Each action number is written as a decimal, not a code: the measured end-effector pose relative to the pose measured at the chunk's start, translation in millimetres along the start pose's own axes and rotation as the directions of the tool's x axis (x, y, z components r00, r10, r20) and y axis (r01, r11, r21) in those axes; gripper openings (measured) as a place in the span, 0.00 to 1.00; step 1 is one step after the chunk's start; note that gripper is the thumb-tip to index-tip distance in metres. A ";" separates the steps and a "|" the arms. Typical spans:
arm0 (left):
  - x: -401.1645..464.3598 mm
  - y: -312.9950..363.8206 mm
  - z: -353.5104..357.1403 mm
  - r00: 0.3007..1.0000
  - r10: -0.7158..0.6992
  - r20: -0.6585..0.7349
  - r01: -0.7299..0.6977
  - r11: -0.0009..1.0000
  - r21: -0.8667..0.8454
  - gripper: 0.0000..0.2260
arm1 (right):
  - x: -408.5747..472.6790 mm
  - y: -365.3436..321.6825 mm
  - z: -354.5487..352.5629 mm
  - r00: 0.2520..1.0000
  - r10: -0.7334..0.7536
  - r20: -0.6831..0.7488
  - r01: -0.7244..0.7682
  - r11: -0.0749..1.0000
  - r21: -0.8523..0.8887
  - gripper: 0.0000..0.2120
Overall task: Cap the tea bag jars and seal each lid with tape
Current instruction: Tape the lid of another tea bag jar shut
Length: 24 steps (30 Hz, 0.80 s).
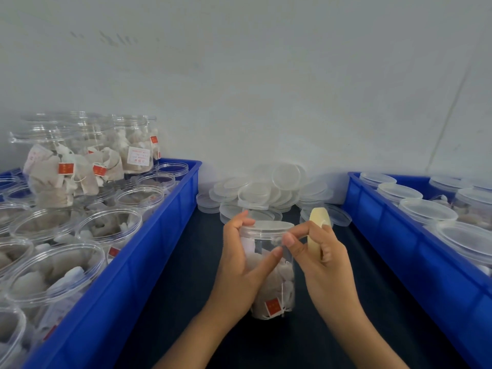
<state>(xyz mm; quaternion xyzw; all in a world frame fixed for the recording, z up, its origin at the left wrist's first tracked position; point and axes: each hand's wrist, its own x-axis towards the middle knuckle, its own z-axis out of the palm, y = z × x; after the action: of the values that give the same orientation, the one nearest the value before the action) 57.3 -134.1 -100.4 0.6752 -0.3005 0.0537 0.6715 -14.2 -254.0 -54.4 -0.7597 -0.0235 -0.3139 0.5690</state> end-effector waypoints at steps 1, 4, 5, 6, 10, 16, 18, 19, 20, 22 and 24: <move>0.5 0.9 0.4 1.000 -0.005 0.006 0.005 1.000 -0.021 0.30 | -0.2 -0.9 0.5 1.000 0.006 0.007 -0.006 1.000 0.014 0.10; 2.0 1.8 -0.2 0.999 -0.031 0.040 0.034 0.995 -0.090 0.28 | 1.3 -1.9 1.9 1.000 0.012 0.020 -0.013 0.999 0.033 0.08; 2.7 1.6 -0.6 0.999 -0.031 0.041 0.034 0.995 -0.092 0.28 | 2.3 -1.3 2.6 1.000 0.014 0.017 -0.014 1.000 0.024 0.06; 2.9 1.5 -0.7 0.999 -0.028 0.046 0.032 0.996 -0.089 0.28 | 3.1 -0.9 3.7 1.000 0.016 0.010 -0.016 1.000 0.014 0.05; 3.0 0.6 0.1 0.997 -0.027 0.073 0.034 0.995 -0.094 0.28 | 5.5 1.1 6.1 1.000 0.028 -0.006 -0.028 1.000 -0.010 0.06; 4.1 1.2 -1.1 0.997 -0.030 0.074 0.042 0.985 -0.166 0.26 | 6.1 1.0 7.7 0.999 0.037 -0.019 -0.039 0.994 -0.105 0.06; 4.1 2.1 -1.2 0.997 -0.024 0.075 0.037 0.984 -0.175 0.26 | 5.5 1.8 8.4 0.999 0.047 -0.022 -0.049 0.992 -0.120 0.07; 4.1 2.6 -1.3 0.997 -0.023 0.075 0.036 0.983 -0.179 0.26 | 5.3 2.2 9.0 0.999 0.045 -0.023 -0.048 0.992 -0.120 0.07; 4.2 2.7 -1.4 0.997 -0.022 0.075 0.036 0.983 -0.180 0.26 | 5.0 2.4 9.6 0.999 0.041 -0.027 -0.043 0.992 -0.115 0.07; 4.5 2.3 -1.8 0.997 -0.016 0.079 0.030 0.983 -0.182 0.26 | 4.4 2.6 11.4 0.999 0.031 -0.036 -0.035 0.993 -0.110 0.06; 4.3 2.4 -1.8 0.997 -0.009 0.082 0.024 0.982 -0.187 0.26 | 3.6 2.8 13.0 0.999 0.028 -0.046 -0.032 0.995 -0.092 0.06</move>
<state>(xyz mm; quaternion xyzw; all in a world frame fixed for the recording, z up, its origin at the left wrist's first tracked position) 60.3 -133.6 -96.1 0.6129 -0.3253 -0.0078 0.7201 -4.3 -244.7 -57.0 -0.7783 0.0153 -0.3230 0.5382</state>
